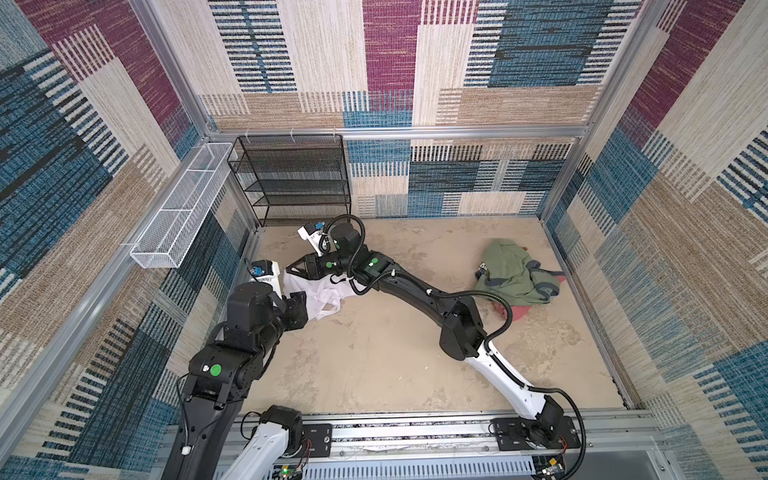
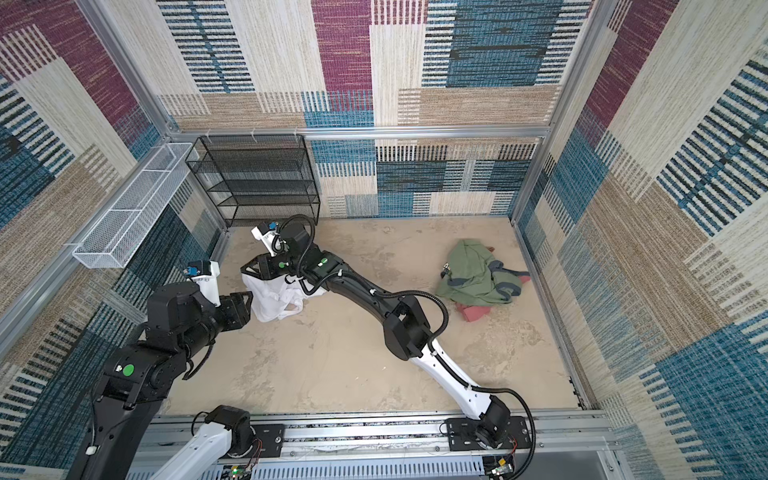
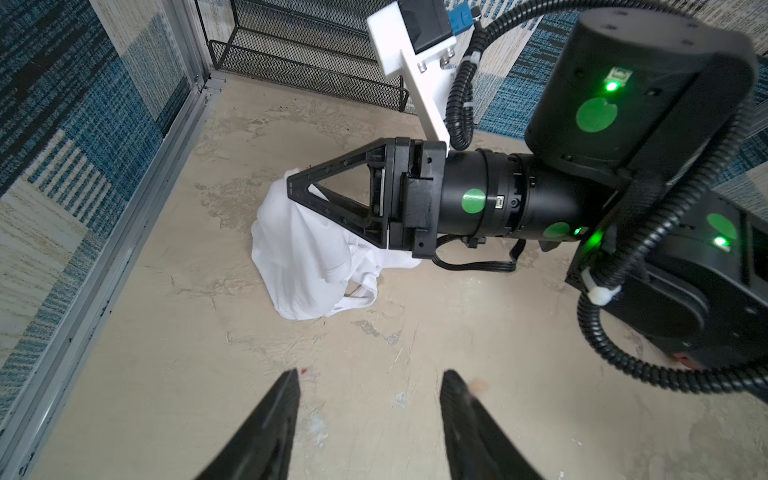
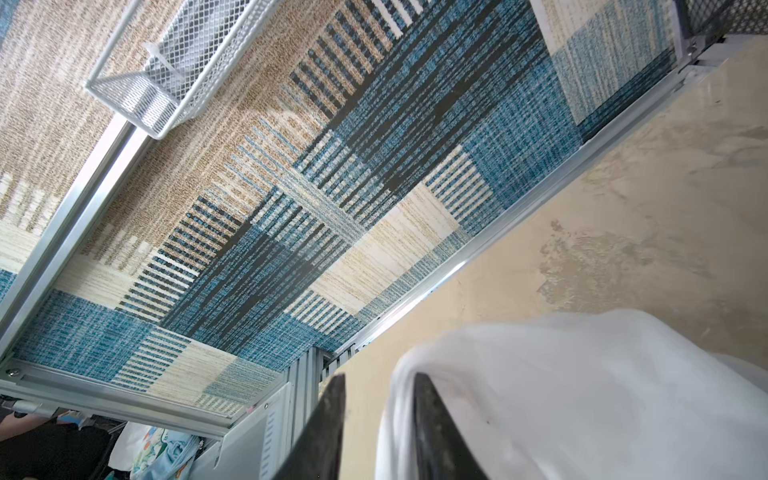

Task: Pick out a specific cloth from the pile
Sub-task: 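Lower the white cloth to the floor and open the right gripper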

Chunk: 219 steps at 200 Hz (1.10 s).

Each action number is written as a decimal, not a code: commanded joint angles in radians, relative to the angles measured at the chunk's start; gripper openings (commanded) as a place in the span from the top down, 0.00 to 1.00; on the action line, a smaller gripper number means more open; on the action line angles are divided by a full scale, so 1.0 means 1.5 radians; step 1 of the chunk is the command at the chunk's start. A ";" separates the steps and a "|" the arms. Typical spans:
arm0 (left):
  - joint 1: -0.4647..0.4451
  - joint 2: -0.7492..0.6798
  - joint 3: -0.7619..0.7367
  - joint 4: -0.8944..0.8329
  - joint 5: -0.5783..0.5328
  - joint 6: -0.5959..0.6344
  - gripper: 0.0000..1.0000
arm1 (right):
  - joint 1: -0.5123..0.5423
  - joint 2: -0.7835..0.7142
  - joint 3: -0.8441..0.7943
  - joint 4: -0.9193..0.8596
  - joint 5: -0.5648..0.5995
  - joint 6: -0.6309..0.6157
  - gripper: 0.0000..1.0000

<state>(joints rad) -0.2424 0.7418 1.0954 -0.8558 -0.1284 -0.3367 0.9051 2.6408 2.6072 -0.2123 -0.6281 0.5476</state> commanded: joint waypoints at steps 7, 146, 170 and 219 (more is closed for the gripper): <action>0.000 0.012 -0.001 0.022 0.014 -0.012 0.43 | 0.002 -0.014 -0.018 0.000 0.013 -0.011 0.60; -0.047 0.215 -0.055 0.188 0.097 -0.066 0.45 | -0.114 -0.490 -0.830 0.291 0.142 0.014 0.52; -0.080 0.303 -0.055 0.244 0.089 -0.065 0.46 | -0.141 -0.571 -0.938 0.293 0.188 -0.001 0.49; -0.092 0.447 -0.019 0.288 0.028 -0.050 0.47 | -0.181 -0.703 -1.083 0.286 0.246 -0.032 0.48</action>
<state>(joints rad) -0.3771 1.3598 1.0435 -0.4976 -0.0246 -0.4187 0.6495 1.6550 1.0462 0.1745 -0.3340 0.5343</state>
